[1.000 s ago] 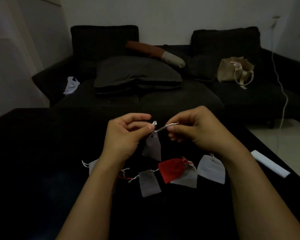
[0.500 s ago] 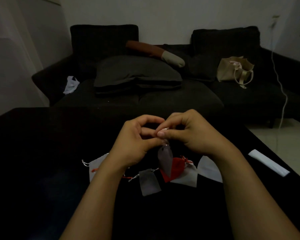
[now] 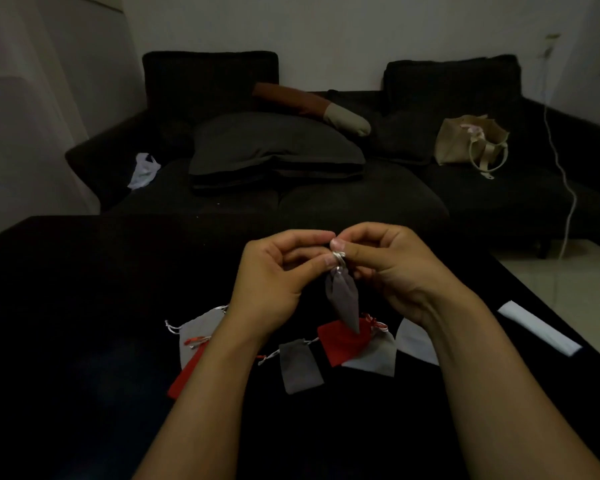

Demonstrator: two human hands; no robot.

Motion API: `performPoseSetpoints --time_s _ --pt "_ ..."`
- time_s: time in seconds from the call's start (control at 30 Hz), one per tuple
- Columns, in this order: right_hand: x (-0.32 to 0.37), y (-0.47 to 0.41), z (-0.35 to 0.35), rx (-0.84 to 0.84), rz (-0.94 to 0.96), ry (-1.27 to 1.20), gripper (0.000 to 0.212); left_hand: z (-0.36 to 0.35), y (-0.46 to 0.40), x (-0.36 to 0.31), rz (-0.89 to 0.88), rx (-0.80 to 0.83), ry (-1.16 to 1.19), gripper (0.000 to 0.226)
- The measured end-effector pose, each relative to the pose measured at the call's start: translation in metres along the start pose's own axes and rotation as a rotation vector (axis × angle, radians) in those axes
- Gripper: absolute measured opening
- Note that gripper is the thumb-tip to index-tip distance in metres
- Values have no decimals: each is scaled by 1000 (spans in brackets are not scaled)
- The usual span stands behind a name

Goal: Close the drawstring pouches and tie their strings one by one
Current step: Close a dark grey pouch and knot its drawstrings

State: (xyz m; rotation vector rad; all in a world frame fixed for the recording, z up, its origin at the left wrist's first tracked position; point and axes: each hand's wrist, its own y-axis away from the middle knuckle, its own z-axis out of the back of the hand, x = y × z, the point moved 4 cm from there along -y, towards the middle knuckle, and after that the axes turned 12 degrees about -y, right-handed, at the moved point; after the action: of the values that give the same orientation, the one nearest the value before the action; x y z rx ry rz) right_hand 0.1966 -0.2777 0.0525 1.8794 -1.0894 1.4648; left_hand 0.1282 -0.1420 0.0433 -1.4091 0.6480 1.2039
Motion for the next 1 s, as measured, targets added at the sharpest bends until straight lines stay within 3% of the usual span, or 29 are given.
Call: performPoseSetpoints --time_s 0.17,0.3,0.67,1.0 --pt "-4 -3 1 -121 50 -84 15 -4 0 3 -37 -145 -42 18" --pt "-4 -1 -1 -92 15 -137 9 -1 -2 7 -13 -250 -54 14" --pt "-6 0 -4 -65 33 -7 12 -5 -1 8 12 -261 -98 10" --pt "7 3 -8 -21 244 259 17 0 0 7 -6 -298 -167 10"
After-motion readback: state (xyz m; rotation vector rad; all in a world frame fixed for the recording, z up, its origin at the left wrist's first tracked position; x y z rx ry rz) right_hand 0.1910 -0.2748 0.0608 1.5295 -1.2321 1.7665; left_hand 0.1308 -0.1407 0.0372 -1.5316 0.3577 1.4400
